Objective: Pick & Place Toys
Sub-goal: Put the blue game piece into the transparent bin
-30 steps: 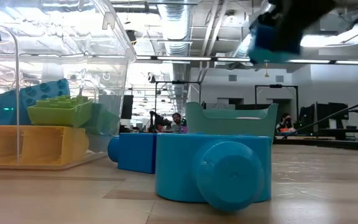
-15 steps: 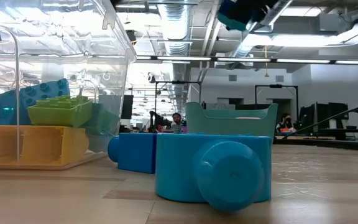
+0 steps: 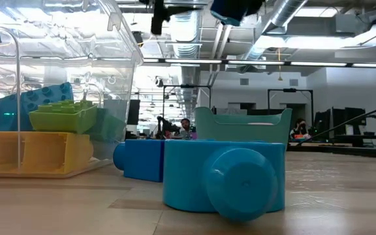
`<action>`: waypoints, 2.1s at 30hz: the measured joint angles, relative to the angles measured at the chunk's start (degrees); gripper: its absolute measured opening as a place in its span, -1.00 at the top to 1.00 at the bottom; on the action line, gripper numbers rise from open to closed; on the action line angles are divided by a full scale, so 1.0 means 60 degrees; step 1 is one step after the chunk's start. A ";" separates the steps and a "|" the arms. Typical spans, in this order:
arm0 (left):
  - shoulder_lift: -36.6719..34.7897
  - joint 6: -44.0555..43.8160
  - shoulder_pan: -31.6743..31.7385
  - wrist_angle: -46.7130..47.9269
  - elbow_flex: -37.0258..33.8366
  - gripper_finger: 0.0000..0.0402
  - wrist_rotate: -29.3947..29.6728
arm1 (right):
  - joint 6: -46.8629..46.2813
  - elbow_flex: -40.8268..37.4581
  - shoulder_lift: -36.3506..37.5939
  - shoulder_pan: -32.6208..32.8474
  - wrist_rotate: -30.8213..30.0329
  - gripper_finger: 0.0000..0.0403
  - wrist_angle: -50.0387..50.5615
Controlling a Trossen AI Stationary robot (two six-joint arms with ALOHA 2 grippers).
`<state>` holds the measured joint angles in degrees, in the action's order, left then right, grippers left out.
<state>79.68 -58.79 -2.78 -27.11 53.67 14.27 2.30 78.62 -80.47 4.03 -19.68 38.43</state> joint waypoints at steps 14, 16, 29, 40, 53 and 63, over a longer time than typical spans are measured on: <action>-0.0007 -0.0039 -0.0016 0.0446 -0.0011 -0.36 -0.0019 | 0.1342 0.1715 -0.1249 -0.0007 0.0058 -0.30 0.0527; -0.0007 -0.0039 -0.0016 0.0503 -0.0011 -0.36 -0.0015 | 0.1509 0.1957 -0.1502 -0.0013 0.0066 -0.30 0.0582; -0.0011 -0.0039 -0.0067 0.1128 -0.0015 -0.32 -0.0179 | 0.2149 0.2977 -0.2305 -0.0019 0.0310 -0.30 0.0891; -0.0011 -0.0079 -0.0027 0.1208 -0.0011 0.29 0.0068 | 0.2124 0.2974 -0.2308 -0.0052 0.0251 -0.30 0.1062; -0.0015 -0.0105 -0.0027 0.1236 -0.0011 0.39 0.0083 | 0.1892 0.2970 -0.2308 0.0007 0.0203 -0.30 0.1043; -0.0018 0.0040 -0.0024 0.1746 0.0000 0.40 0.0166 | 0.1265 0.2956 -0.1885 -0.0033 0.0683 -0.61 0.1084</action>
<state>79.57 -58.55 -2.92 -16.63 53.67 15.26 9.89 96.36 -91.79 3.83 -15.59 44.93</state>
